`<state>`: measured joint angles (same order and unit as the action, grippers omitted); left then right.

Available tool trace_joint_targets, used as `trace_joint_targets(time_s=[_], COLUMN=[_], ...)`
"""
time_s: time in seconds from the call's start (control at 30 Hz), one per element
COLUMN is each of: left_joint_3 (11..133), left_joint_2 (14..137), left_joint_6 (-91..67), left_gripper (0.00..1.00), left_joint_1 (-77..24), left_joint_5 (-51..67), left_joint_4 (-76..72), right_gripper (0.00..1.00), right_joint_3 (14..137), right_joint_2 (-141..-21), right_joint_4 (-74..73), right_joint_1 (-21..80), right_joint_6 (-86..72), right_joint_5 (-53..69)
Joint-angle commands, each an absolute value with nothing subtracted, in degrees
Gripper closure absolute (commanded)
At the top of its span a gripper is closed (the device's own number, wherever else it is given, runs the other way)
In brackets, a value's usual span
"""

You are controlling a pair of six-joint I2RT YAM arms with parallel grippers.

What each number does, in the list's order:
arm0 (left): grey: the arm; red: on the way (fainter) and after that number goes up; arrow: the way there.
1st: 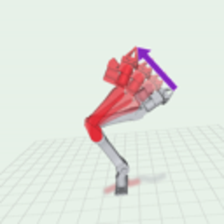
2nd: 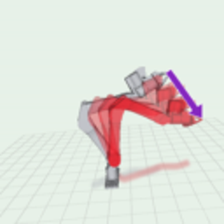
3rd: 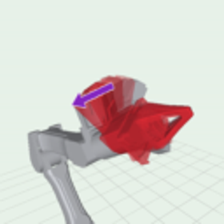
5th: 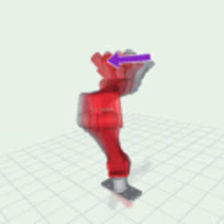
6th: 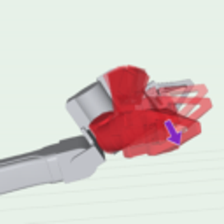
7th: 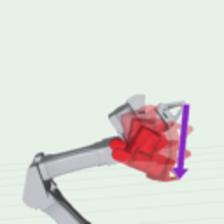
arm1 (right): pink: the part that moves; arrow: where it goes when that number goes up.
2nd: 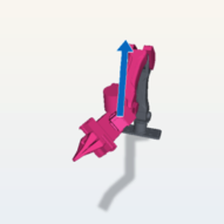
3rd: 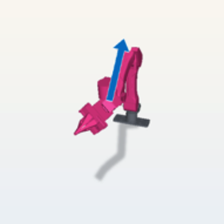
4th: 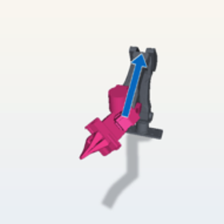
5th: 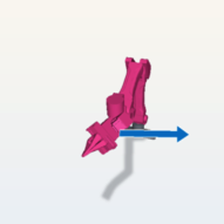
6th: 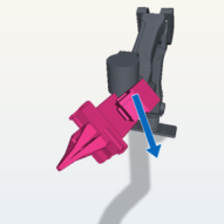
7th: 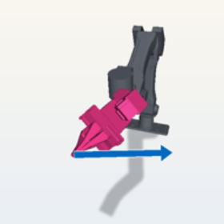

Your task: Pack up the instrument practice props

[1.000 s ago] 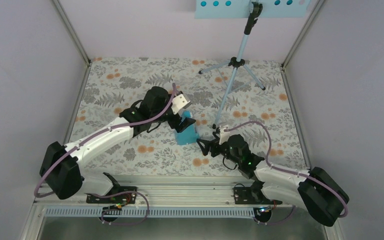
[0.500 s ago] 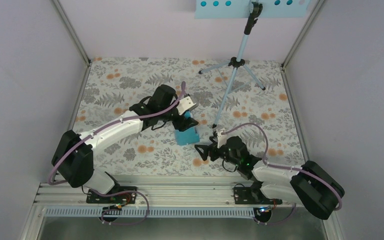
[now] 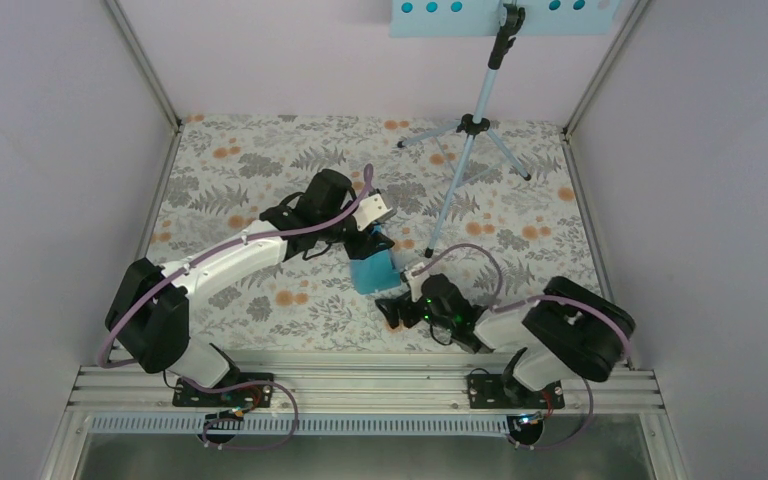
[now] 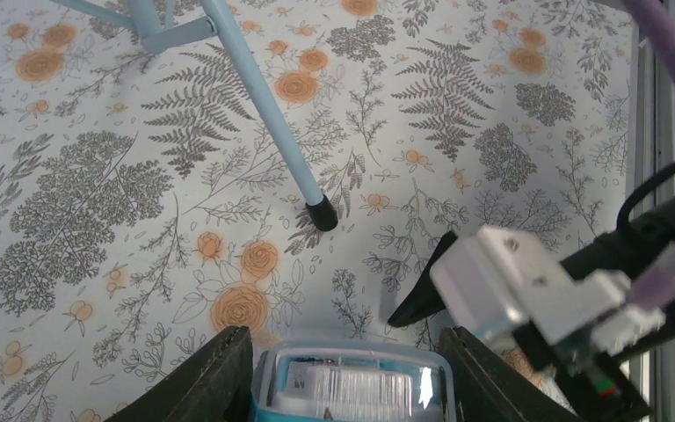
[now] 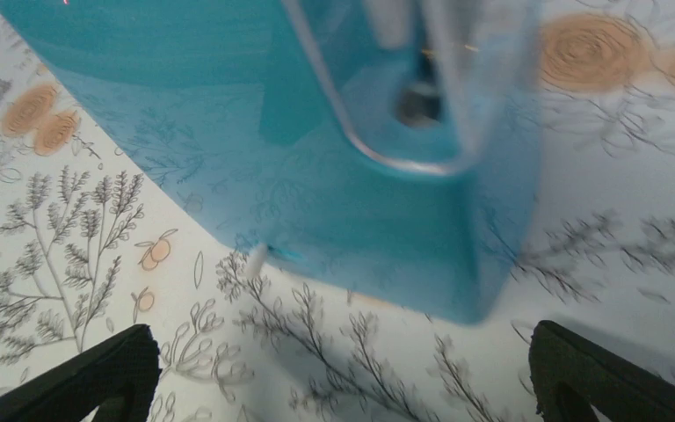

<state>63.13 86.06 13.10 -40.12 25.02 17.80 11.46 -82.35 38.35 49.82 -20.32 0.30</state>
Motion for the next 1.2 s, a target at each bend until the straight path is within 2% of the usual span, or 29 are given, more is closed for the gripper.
trace_joint_targets(time_s=[0.0, 0.1, 0.23, 0.47, 1.17], left_joint_3=[62.90, 62.75, 62.63, 62.20, 62.05], left_joint_2=[86.77, 87.09, 87.56, 88.08, 88.81], left_joint_6=[14.14, 14.28, 14.49, 15.02, 16.01], left_gripper=[0.51, 0.56, 0.57, 0.62, 0.64], left_joint_1=[-40.08, -40.08, -40.08, -40.13, -40.17], left_joint_5=[26.58, 26.99, 27.59, 27.97, 30.13], left_joint_4=[18.47, 18.49, 18.60, 18.61, 19.14], right_gripper=[0.00, 0.01, 0.00, 0.01, 0.01], right_joint_3=[16.90, 20.20, 21.12, 16.67, 14.47], right_joint_2=[-88.75, -92.92, -97.38, -96.09, -98.01], right_joint_4=[39.43, 37.38, 38.22, 44.30, 53.82], right_joint_1=[53.90, 55.83, 56.64, 56.60, 54.32], right_joint_6=[-16.66, -15.74, -15.31, -13.96, -9.15], right_joint_5=[-7.57, -13.40, -17.12, -17.76, -17.50])
